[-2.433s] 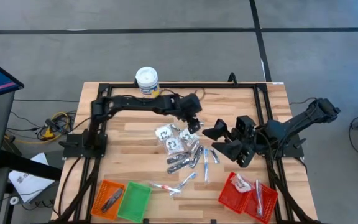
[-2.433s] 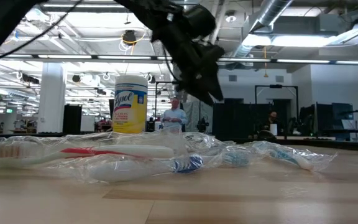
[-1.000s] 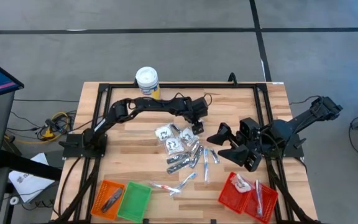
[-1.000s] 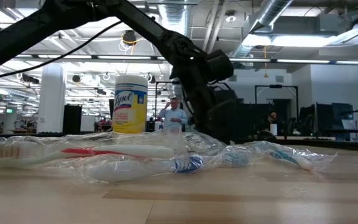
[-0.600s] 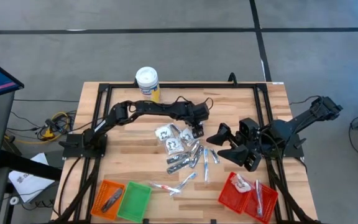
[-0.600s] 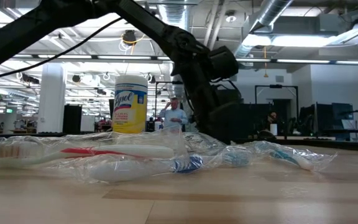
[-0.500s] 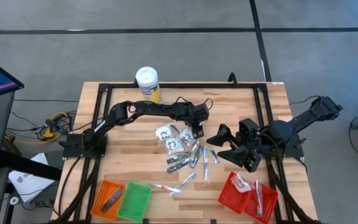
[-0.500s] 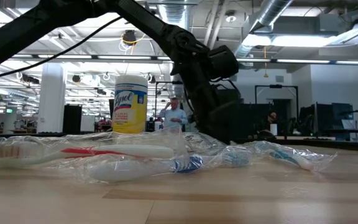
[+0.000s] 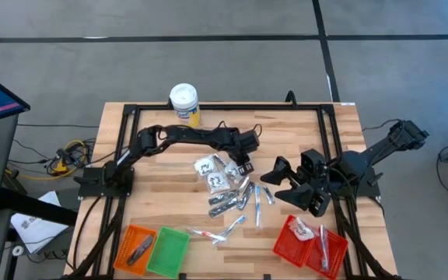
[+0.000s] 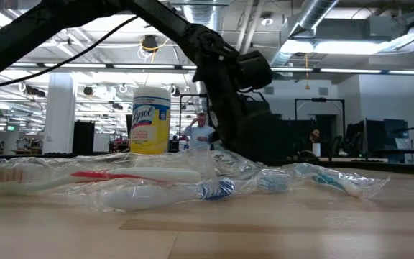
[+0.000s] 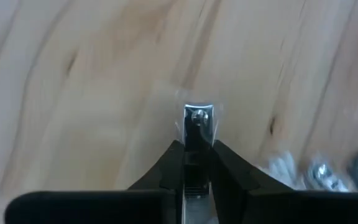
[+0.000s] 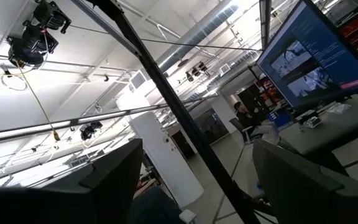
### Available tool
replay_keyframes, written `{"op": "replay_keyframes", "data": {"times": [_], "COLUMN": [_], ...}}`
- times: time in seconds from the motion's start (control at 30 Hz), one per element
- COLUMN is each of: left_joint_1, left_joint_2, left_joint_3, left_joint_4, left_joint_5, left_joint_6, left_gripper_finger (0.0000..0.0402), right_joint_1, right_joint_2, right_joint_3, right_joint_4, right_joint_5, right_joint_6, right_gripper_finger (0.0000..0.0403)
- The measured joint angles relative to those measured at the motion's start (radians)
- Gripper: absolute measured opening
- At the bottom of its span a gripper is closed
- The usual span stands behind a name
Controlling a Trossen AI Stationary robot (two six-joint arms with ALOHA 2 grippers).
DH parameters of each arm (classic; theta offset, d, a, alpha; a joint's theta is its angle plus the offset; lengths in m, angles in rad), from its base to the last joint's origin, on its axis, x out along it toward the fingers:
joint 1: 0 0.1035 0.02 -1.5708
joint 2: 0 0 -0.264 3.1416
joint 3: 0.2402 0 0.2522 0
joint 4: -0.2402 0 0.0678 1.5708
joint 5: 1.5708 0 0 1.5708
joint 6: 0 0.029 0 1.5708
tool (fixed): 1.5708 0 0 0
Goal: Pick & Place Travel size toiletries
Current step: Put the nail cutter into the green basket
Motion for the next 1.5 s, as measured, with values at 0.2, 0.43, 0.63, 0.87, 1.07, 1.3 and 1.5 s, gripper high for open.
{"op": "replay_keyframes", "data": {"times": [0.2, 0.43, 0.63, 0.87, 1.07, 1.3, 1.5], "left_joint_1": [0.025, 0.012, -0.029, -0.088, -0.146, -0.284, -0.505], "left_joint_2": [-0.077, -0.186, -0.292, -0.404, -0.527, -0.706, -0.807], "left_joint_3": [0.003, 0.004, 0.005, -0.045, -0.199, -0.403, -0.494], "left_joint_4": [-0.016, -0.069, -0.119, -0.141, -0.137, -0.134, -0.131], "left_joint_5": [-0.019, -0.023, -0.019, -0.019, -0.020, -0.059, -0.135], "left_joint_6": [-0.037, -0.115, -0.194, -0.325, -0.480, -0.813, -1.215], "left_gripper_finger": [0.0041, 0.0041, 0.0041, 0.0041, 0.0041, 0.0041, 0.0041], "right_joint_1": [-0.020, -0.029, -0.029, -0.029, -0.030, -0.028, -0.027], "right_joint_2": [0.000, 0.000, -0.009, -0.022, -0.030, -0.053, -0.072], "right_joint_3": [0.000, 0.000, 0.000, 0.000, 0.000, 0.000, 0.000], "right_joint_4": [-0.001, -0.006, -0.010, -0.025, -0.038, -0.068, -0.106], "right_joint_5": [0.000, 0.000, 0.000, 0.000, 0.000, -0.078, -0.134], "right_joint_6": [0.000, 0.000, 0.000, 0.000, 0.005, 0.064, 0.110], "right_gripper_finger": [0.0297, 0.0297, 0.0297, 0.0297, 0.0297, 0.0297, 0.0297]}}
